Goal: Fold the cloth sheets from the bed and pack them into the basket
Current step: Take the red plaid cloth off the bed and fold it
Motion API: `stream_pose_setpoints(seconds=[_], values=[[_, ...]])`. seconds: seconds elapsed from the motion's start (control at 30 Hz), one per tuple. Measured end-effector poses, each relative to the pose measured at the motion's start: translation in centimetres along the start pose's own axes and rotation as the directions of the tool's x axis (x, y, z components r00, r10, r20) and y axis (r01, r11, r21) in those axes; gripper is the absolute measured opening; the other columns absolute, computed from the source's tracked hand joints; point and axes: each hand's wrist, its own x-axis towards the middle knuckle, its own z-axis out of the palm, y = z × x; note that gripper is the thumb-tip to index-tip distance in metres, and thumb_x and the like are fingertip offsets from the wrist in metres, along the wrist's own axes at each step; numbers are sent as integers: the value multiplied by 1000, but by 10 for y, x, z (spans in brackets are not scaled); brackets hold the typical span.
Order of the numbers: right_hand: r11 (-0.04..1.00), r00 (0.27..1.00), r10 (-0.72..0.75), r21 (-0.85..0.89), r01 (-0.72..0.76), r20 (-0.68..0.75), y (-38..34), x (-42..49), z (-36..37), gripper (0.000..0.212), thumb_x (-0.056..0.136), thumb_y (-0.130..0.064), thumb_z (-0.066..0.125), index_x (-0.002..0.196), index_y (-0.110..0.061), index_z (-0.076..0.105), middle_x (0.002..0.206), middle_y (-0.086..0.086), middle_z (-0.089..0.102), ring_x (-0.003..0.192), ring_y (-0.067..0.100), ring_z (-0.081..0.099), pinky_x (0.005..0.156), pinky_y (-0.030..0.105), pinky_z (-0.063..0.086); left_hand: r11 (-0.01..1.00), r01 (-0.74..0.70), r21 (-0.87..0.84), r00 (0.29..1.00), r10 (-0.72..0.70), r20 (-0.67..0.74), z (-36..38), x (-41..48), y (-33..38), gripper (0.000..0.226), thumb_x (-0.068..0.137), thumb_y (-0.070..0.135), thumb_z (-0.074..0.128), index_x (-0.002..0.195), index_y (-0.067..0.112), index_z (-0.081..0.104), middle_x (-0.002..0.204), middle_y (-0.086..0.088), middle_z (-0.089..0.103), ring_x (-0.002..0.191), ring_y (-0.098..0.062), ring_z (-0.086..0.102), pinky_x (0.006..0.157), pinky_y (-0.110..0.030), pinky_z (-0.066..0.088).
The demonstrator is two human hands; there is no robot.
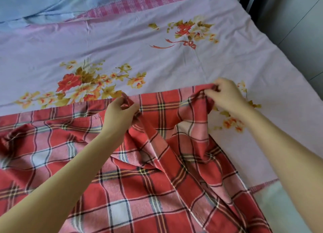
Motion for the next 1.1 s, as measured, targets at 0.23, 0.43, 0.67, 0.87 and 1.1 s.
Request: stream_pose_setpoints(seconds=[0.23,0.43,0.67,0.87,1.1], values=[[764,961,101,-639,90,257,-67,48,-86,30,72,-29,80,70,-8,60,80,7,61,73,23,54,52,27,35,961,-261,95,960,248,131,75,12,97,9,79,5,62,76,13,58,71,-9,63,72,-33,66,68,-45,58],[853,977,139,-520,-36,160,-61,50,-139,27,76,-22,76,65,-5,58,72,10,61,61,22,53,48,26,38,814,-475,334,873,388,296,123,-1,169,31,78,2,60,98,6,37,76,-11,59,77,-35,63,69,-47,52],[885,940,205,358,-298,273,-69,32,-140,13,83,-9,70,81,3,66,71,12,62,67,20,57,67,32,49,454,-689,565,723,375,580,130,-21,216,24,76,10,60,98,0,59,87,-15,63,82,-30,57,64,-30,42],[855,943,228,414,-312,240,-73,17,-148,22,78,-6,74,96,6,70,85,15,68,71,18,60,68,30,52,82,-814,575,580,155,800,125,-27,244,20,82,20,63,97,13,74,97,-6,71,95,-24,64,83,-34,52],[824,982,78,543,-162,174,-82,4,-164,22,81,-7,70,93,11,67,79,17,65,74,22,60,79,39,51,102,-891,443,454,206,867,139,-42,260,22,84,30,69,102,19,73,94,-3,69,93,-22,61,83,-35,48]])
